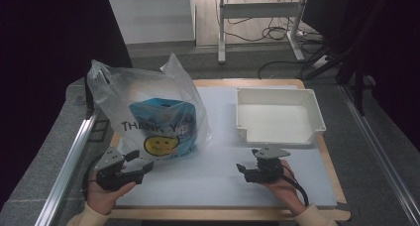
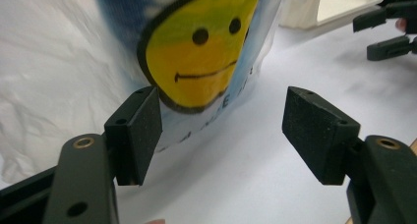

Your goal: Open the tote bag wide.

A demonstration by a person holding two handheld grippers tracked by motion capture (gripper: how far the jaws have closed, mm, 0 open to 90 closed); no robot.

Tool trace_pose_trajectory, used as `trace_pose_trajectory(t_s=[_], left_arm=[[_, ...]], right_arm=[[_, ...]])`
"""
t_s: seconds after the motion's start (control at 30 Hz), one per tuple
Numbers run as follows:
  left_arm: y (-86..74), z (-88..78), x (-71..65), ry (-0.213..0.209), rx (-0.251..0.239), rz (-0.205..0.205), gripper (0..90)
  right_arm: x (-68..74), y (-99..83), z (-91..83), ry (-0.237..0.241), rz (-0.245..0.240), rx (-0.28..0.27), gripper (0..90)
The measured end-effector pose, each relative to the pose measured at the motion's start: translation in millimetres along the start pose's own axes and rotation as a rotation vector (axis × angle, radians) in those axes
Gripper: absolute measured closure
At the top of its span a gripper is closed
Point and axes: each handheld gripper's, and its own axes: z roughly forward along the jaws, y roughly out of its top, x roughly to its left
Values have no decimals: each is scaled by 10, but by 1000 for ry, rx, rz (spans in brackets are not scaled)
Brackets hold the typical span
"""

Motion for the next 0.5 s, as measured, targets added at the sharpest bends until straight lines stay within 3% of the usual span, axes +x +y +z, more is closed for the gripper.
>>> trace_pose_trajectory(t_s=[0.1, 0.17, 0.5], left_arm=[[32, -43, 4, 7, -17, 2, 311], [91, -102, 29, 33, -13, -10, 314], [225, -284, 138, 62, -46, -23, 323]], right_arm=[[-5, -1, -6, -4, 1, 1, 207], [-7, -1, -7, -4, 1, 3, 207], [6, -4, -1, -8, 6, 11, 207]])
